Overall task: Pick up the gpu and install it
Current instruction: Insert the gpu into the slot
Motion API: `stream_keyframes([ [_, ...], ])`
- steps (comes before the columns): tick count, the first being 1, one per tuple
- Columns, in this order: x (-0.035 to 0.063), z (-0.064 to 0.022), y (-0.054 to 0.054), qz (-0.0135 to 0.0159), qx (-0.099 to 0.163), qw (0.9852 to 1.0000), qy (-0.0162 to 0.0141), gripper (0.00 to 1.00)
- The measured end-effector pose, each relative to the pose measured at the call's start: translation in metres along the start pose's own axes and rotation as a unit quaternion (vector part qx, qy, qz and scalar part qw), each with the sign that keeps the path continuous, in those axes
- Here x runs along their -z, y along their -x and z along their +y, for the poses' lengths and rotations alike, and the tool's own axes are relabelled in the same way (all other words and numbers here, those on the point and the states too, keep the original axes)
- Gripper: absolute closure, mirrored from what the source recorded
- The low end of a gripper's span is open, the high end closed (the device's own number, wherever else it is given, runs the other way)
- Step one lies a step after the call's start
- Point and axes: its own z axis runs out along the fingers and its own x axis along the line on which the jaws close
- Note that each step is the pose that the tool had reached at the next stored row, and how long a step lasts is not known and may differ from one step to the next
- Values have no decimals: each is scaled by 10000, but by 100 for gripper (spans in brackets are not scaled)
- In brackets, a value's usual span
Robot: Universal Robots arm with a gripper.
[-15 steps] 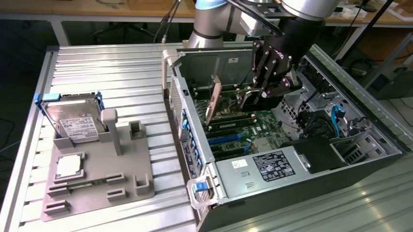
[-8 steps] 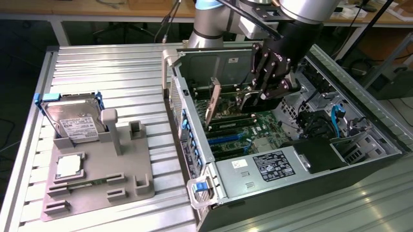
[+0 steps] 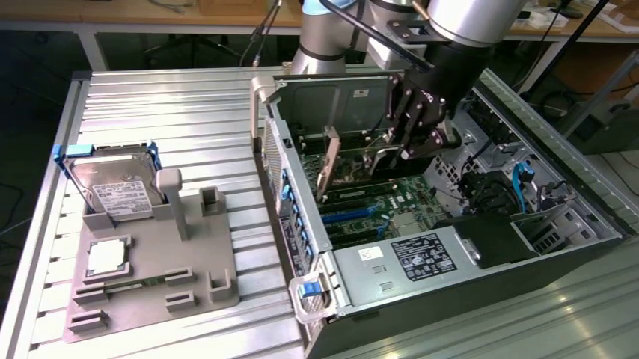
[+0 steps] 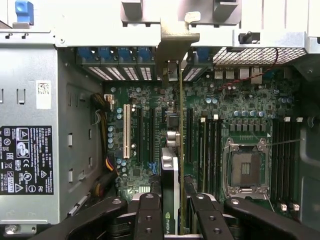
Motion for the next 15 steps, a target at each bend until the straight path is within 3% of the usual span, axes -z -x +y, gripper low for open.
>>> stream_keyframes([
  [15,-73,-3,0,17,-1,10000,0,73],
])
